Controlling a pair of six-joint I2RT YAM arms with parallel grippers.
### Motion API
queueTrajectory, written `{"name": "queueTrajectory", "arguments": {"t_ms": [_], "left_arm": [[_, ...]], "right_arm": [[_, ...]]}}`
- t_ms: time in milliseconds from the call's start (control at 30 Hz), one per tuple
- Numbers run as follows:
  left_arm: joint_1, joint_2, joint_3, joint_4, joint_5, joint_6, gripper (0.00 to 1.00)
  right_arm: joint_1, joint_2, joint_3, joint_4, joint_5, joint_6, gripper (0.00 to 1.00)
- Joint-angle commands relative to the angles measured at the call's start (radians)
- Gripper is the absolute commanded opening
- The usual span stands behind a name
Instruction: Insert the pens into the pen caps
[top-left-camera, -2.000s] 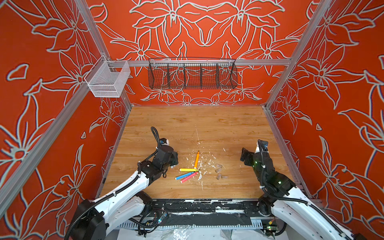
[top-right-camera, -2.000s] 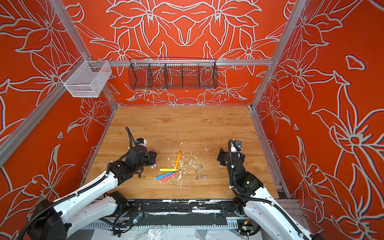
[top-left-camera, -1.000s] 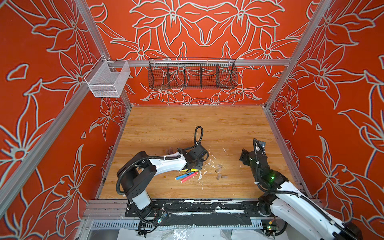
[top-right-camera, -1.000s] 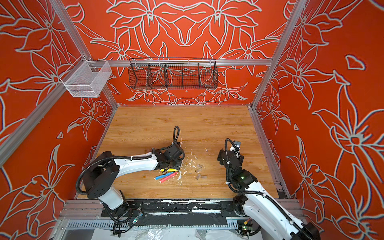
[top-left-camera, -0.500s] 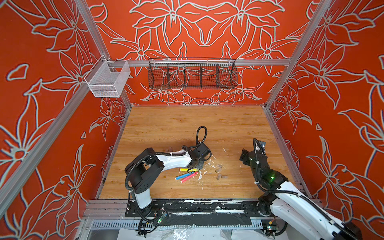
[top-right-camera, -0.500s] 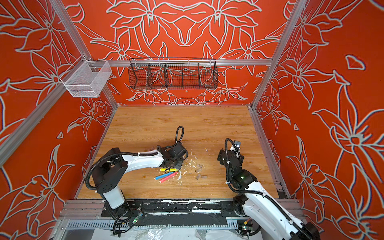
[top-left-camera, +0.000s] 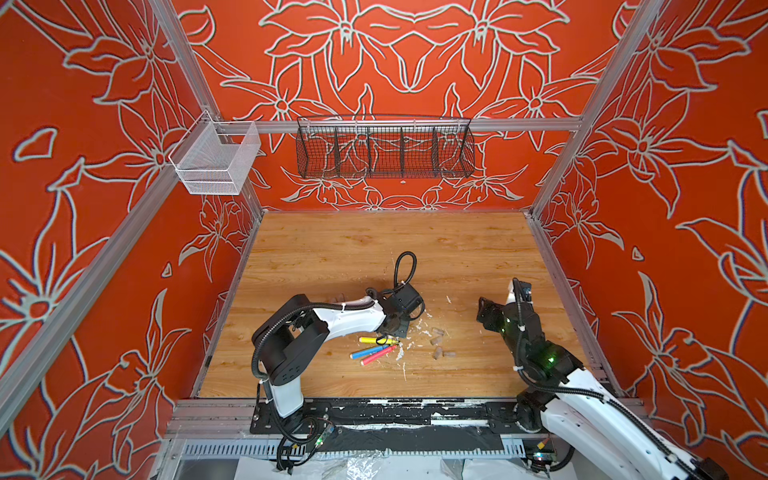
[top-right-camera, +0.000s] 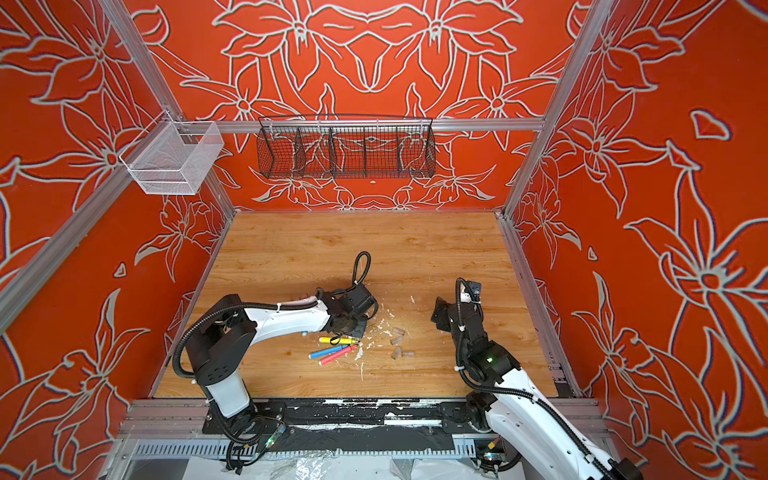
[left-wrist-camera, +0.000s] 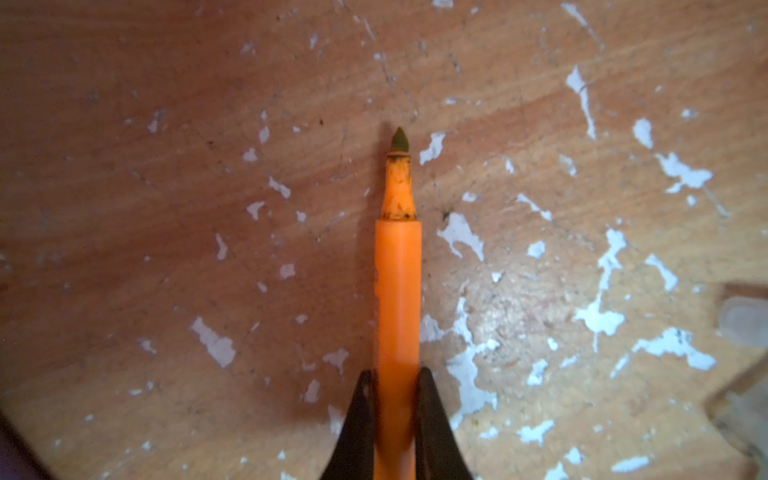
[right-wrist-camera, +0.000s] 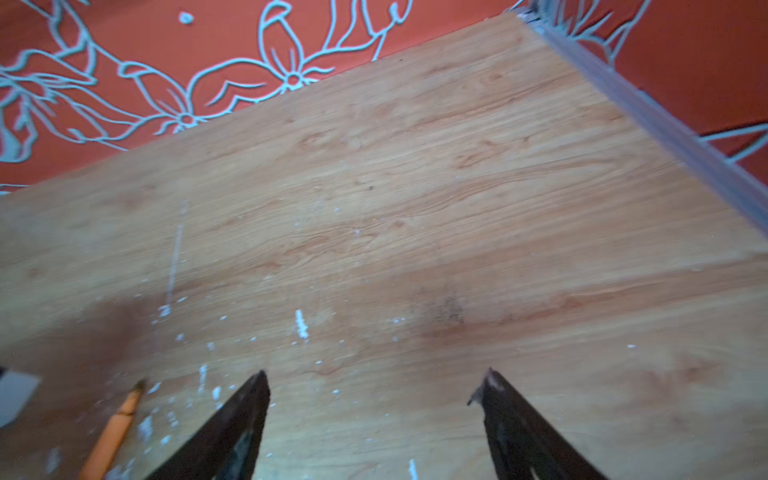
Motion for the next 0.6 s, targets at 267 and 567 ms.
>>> {"name": "queueTrajectory", "arguments": {"t_ms": [267, 567], "left_arm": [[-0.001, -0.417, 0.115, -0.148, 0.145, 0.004, 0.00], [-0.071, -0.502, -0.075, 0.230, 0.194, 0.212, 0.00]], "right_arm": [[0.044, 0.017, -0.067, 0.343, -0.505, 0.268, 0.82], [0.171, -0.022, -0.157, 0.615, -0.573, 0.394, 0.86]]}}
